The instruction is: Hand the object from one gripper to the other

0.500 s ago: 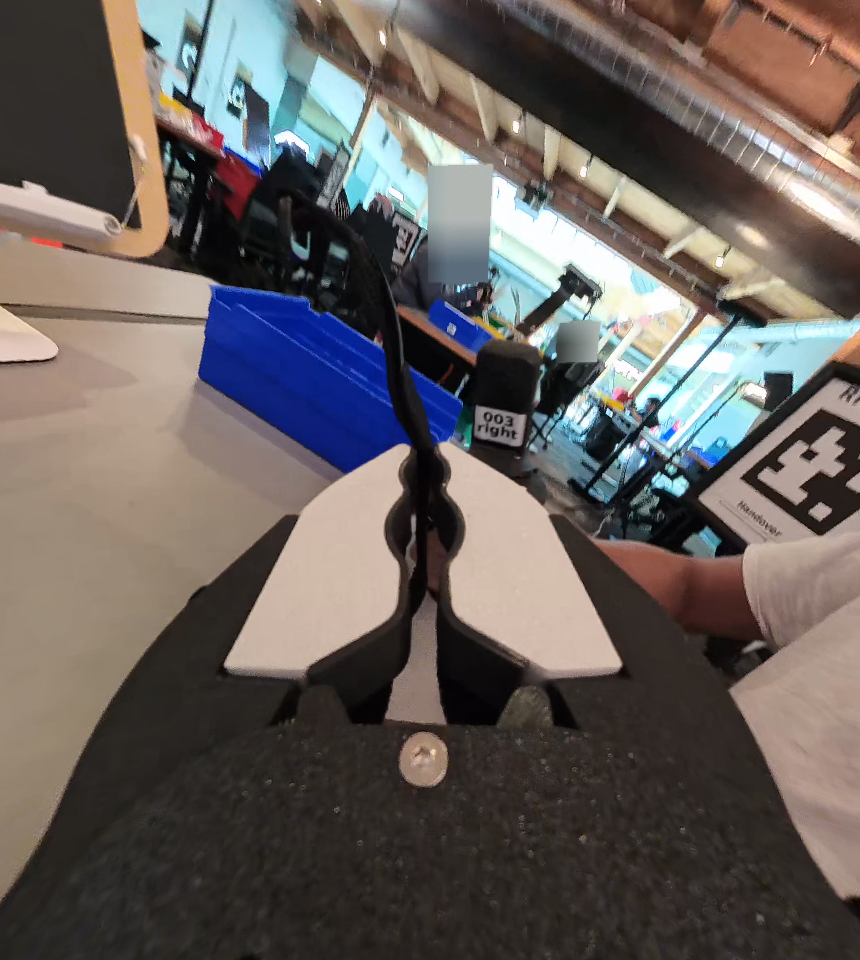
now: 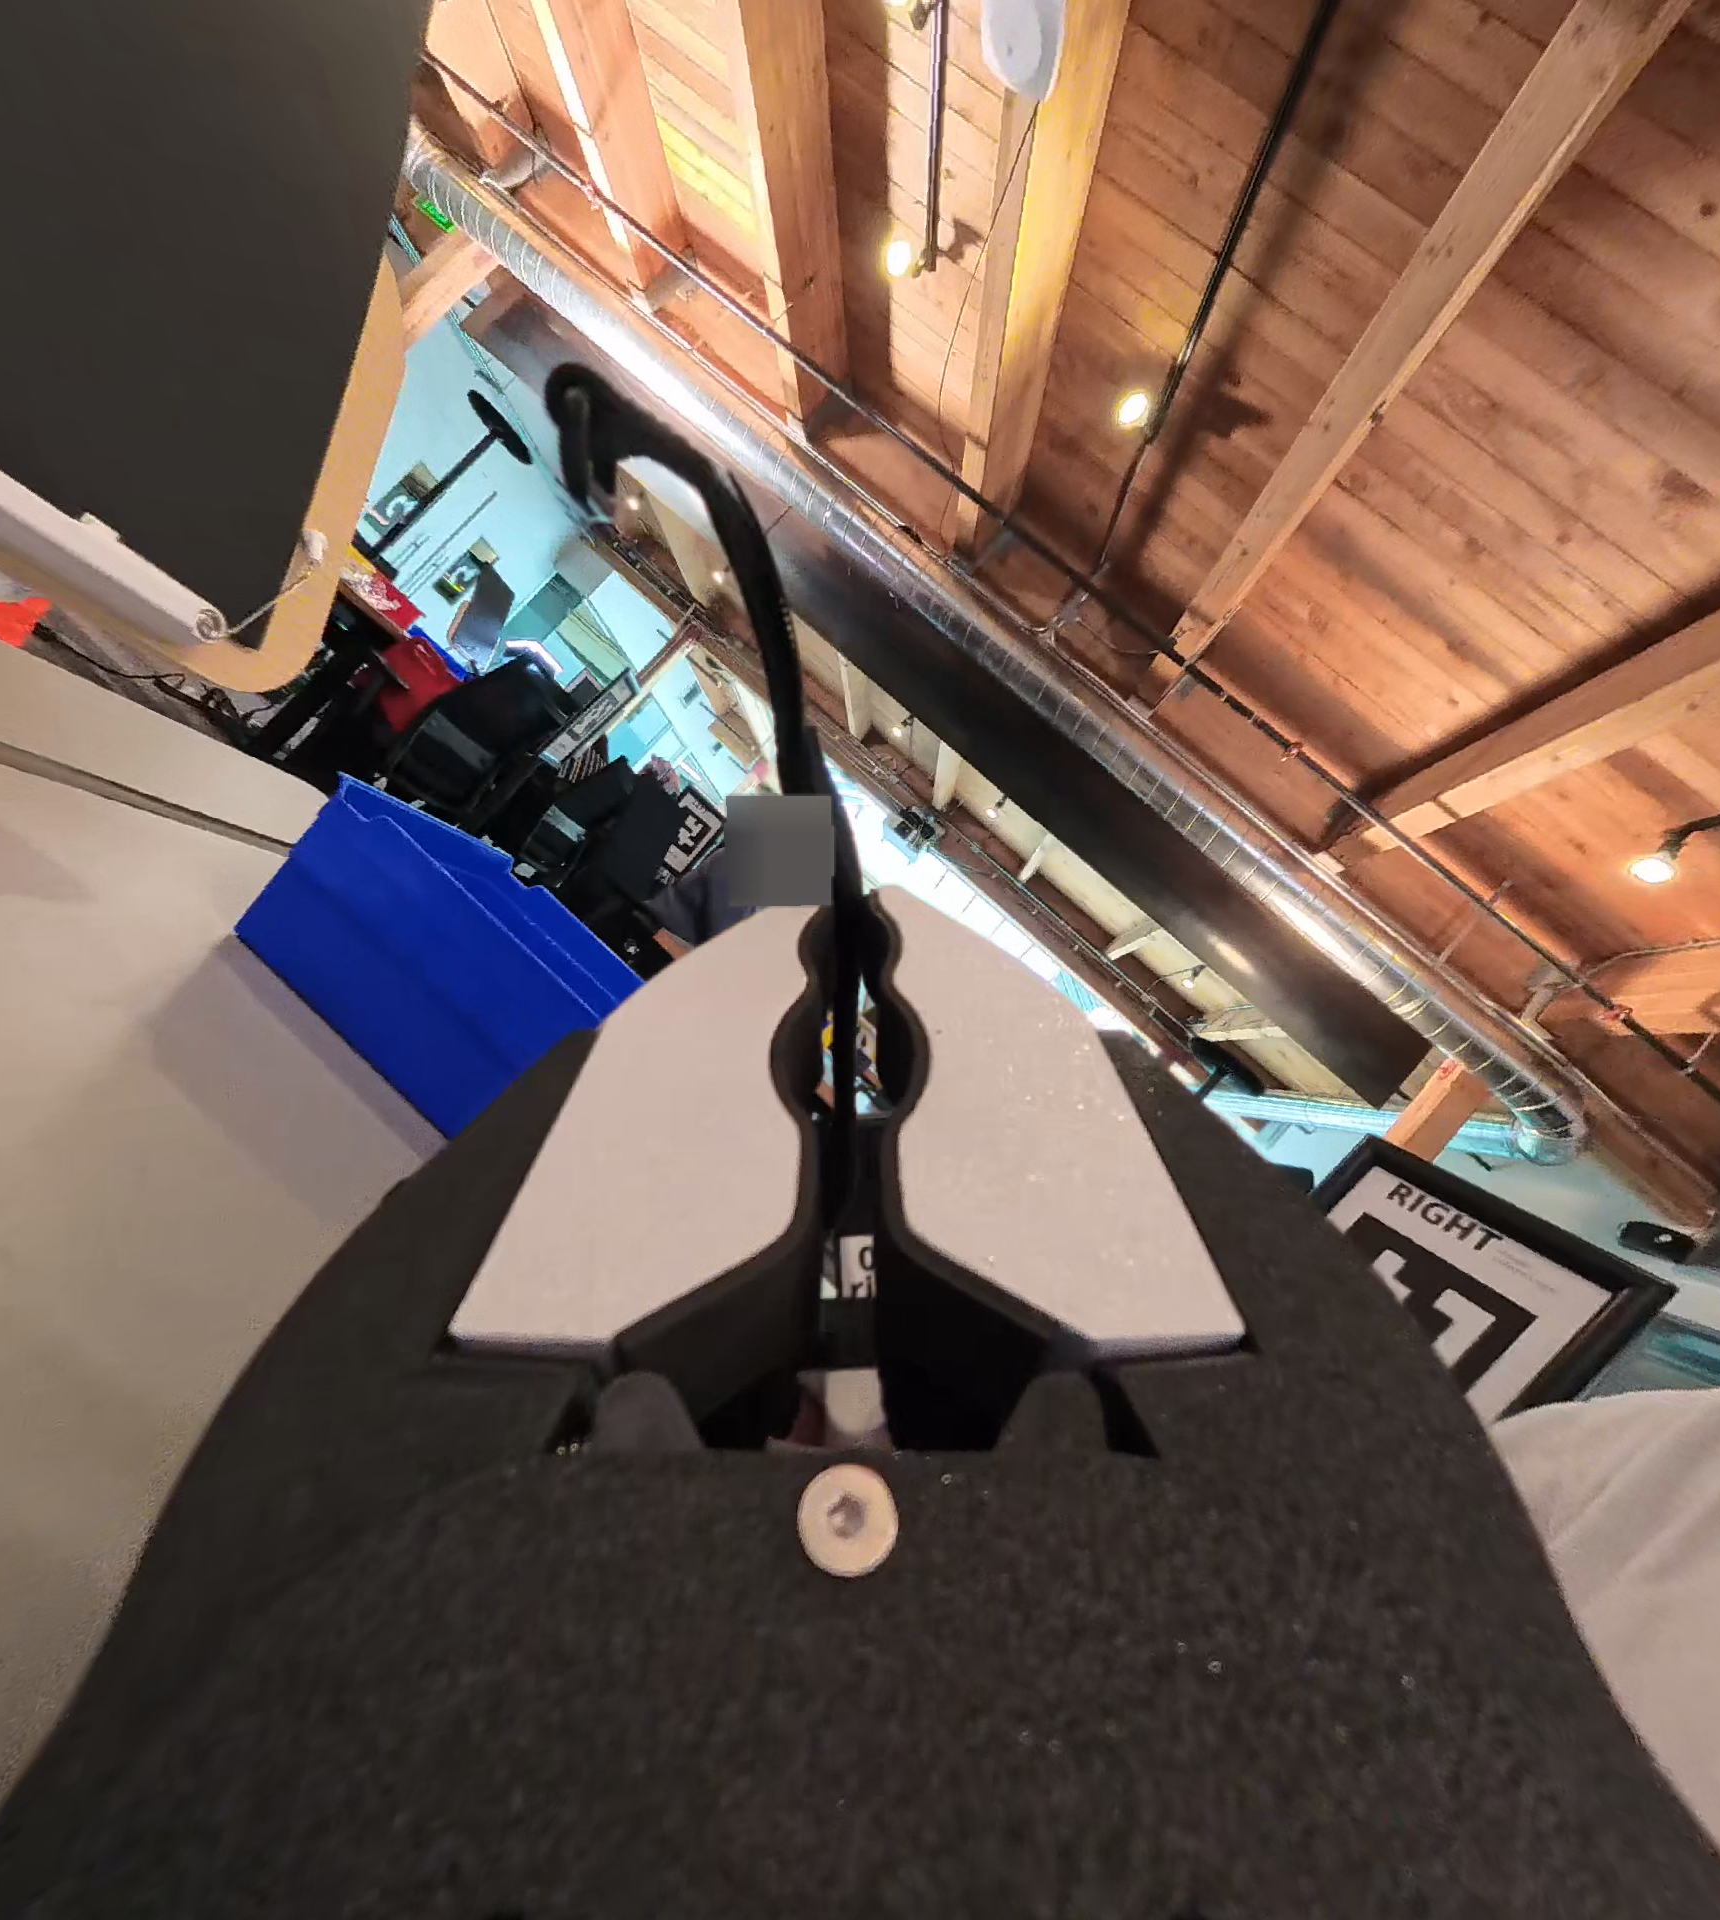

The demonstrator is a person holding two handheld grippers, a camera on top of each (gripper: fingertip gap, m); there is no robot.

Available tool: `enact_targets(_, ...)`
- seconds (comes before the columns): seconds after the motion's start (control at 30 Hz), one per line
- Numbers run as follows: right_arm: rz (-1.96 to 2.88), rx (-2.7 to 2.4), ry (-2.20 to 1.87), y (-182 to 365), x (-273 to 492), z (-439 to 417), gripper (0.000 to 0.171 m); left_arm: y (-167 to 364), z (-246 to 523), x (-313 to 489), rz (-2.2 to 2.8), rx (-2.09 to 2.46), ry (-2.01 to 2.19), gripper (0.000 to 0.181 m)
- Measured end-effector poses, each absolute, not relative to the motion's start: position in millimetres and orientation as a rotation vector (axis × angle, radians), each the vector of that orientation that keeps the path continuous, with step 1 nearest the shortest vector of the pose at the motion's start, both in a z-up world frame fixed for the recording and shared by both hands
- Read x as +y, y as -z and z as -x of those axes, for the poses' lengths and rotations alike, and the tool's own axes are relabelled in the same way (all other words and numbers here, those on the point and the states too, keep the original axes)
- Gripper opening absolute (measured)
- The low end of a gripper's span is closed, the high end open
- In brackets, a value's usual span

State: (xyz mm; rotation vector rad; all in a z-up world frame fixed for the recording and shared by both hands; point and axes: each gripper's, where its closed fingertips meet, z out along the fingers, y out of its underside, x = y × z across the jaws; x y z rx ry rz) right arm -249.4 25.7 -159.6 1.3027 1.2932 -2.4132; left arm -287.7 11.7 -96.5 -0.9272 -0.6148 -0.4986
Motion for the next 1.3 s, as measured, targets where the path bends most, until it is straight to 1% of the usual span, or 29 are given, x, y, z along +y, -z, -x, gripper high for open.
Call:
enact_targets(0.1, -1.272, 1.209, 2.406, 159, 20, 255, 0.066, 97, 281, 18, 0.941, -0.601, 0.528, 0.004)
enact_targets(0.17, -1.241, 1.155, 2.413, 156, 22, 260, 0.055, 100, 279, 23, 0.948, -0.604, 0.542, 0.004)
enact_targets(0.2, -1.219, 1.158, 2.416, 155, 23, 261, 0.044, 102, 276, 26, 0.959, -0.605, 0.552, 0.004)
enact_targets(0.27, -1.136, 1.188, 2.413, 152, 24, 257, 0.009, 106, 275, 30, 0.974, -0.612, 0.542, 0.004)
enact_targets(0.3, -1.123, 1.202, 2.408, 152, 26, 256, 0.006, 108, 273, 31, 0.986, -0.609, 0.544, 0.004)
enact_targets(0.53, -1.072, 1.306, 2.387, 153, 40, 253, 0.005, 109, 263, 38, 1.083, -0.545, 0.464, 0.005)
enact_targets(0.6, -1.041, 1.382, 2.404, 151, 46, 252, 0.005, 111, 265, 36, 1.152, -0.525, 0.391, 0.008)
enact_targets(0.67, -1.011, 1.456, 2.416, 147, 57, 254, 0.005, 113, 277, 27, 1.229, -0.525, 0.241, 0.031)
enact_targets(0.73, -0.949, 1.625, 2.389, 148, 66, 253, 0.005, 112, 291, 15, 1.340, -0.491, 0.085, 0.045)
enact_targets(0.8, -0.878, 1.840, 2.325, 152, 75, 252, 0.005, 103, 298, -2, 1.457, -0.410, 0.015, 0.046)
enact_targets(0.87, -0.788, 1.993, 2.289, 154, 82, 248, 0.005, 98, 299, -18, 1.568, -0.362, 0.051, 0.048)
enact_targets(0.9, -0.722, 2.025, 2.268, 153, 83, 243, 0.005, 101, 300, -24, 1.606, -0.381, 0.092, 0.052)
enact_targets(0.97, -0.660, 2.062, 2.211, 154, 82, 237, 0.005, 111, 291, -27, 1.644, -0.402, 0.256, 0.066)
enact_targets(1.0, -0.650, 2.089, 2.183, 158, 81, 236, 0.005, 117, 285, -25, 1.653, -0.399, 0.339, 0.069)
enact_targets(1.03, -0.634, 2.105, 2.158, 161, 79, 234, 0.005, 123, 283, -22, 1.654, -0.406, 0.364, 0.067)
enact_targets(1.17, -0.617, 2.161, 2.080, 172, 69, 229, 0.005, 129, 269, -6, 1.673, -0.361, 0.463, 0.068)
enact_targets(1.27, -0.572, 2.211, 2.012, 180, 62, 222, 0.005, 133, 263, 2, 1.695, -0.338, 0.463, 0.063)
enact_targets(1.3, -0.568, 2.232, 1.999, 183, 61, 222, 0.005, 136, 260, 4, 1.706, -0.332, 0.473, 0.057)
